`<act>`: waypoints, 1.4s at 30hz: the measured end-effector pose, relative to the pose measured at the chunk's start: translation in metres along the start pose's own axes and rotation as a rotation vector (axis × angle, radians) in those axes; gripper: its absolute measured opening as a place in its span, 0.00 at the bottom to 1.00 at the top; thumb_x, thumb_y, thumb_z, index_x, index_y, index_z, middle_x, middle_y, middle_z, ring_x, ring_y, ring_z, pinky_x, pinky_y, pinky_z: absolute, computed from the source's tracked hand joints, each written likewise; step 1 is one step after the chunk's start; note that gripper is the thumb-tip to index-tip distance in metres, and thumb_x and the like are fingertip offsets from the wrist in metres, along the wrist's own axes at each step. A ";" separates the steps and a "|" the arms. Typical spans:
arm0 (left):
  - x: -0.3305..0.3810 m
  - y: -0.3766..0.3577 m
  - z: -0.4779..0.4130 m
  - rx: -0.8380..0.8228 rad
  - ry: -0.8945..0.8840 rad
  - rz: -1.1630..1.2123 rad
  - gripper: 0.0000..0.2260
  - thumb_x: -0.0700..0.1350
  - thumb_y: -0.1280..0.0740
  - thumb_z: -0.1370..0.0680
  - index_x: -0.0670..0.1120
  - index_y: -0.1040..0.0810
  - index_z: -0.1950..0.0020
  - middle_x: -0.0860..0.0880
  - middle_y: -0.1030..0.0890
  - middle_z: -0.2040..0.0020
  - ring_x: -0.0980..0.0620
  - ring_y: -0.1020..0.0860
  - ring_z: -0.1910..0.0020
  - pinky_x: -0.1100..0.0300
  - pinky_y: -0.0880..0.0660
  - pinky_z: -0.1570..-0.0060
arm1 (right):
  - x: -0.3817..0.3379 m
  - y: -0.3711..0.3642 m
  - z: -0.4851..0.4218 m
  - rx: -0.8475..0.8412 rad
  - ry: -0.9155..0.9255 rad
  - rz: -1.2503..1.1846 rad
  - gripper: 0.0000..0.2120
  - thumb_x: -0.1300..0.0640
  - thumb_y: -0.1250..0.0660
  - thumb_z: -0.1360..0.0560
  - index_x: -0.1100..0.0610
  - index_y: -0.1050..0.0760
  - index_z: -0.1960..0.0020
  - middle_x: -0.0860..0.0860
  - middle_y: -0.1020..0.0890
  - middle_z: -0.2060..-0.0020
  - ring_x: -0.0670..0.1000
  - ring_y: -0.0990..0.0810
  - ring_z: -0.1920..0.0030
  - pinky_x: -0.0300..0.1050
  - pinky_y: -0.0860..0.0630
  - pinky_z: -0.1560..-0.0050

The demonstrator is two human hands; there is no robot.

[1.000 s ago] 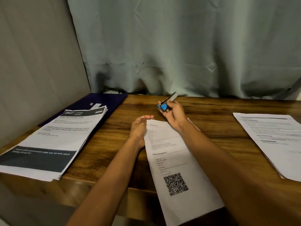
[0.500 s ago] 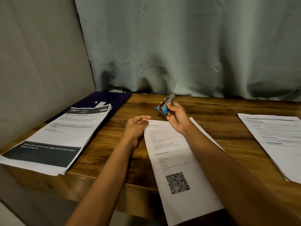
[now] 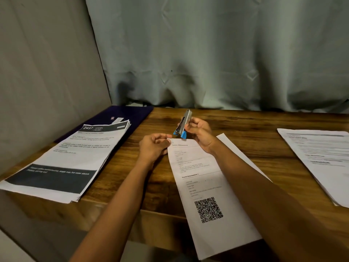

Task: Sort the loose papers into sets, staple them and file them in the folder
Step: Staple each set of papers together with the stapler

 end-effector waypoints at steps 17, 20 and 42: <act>0.008 0.002 0.003 0.125 -0.151 -0.249 0.06 0.39 0.28 0.27 0.49 0.18 0.53 0.53 0.16 0.61 0.62 0.18 0.59 0.73 0.25 0.66 | -0.007 -0.011 0.008 -0.090 -0.012 0.146 0.14 0.68 0.36 0.24 0.63 0.28 0.38 0.53 0.19 0.52 0.48 0.18 0.52 0.36 0.20 0.53; 0.009 0.002 0.004 0.129 -0.166 -0.275 0.06 0.40 0.28 0.27 0.49 0.18 0.52 0.54 0.17 0.60 0.63 0.19 0.60 0.74 0.26 0.67 | -0.005 -0.012 0.007 -0.111 -0.029 0.160 0.15 0.67 0.35 0.24 0.64 0.28 0.38 0.55 0.18 0.51 0.49 0.18 0.52 0.39 0.20 0.51; 0.012 0.000 0.003 0.124 -0.240 -0.329 0.07 0.40 0.27 0.27 0.50 0.18 0.52 0.55 0.16 0.59 0.63 0.19 0.58 0.72 0.23 0.58 | 0.001 -0.015 0.002 -0.166 -0.085 0.201 0.07 0.67 0.38 0.22 0.57 0.26 0.50 0.52 0.19 0.57 0.49 0.19 0.53 0.44 0.23 0.45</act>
Point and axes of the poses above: each hand's wrist, its own z-axis away from the middle knuckle, its own y-axis out of the back of the hand, x = y × z, the point moved 3 cm from there along -z, towards the middle knuckle
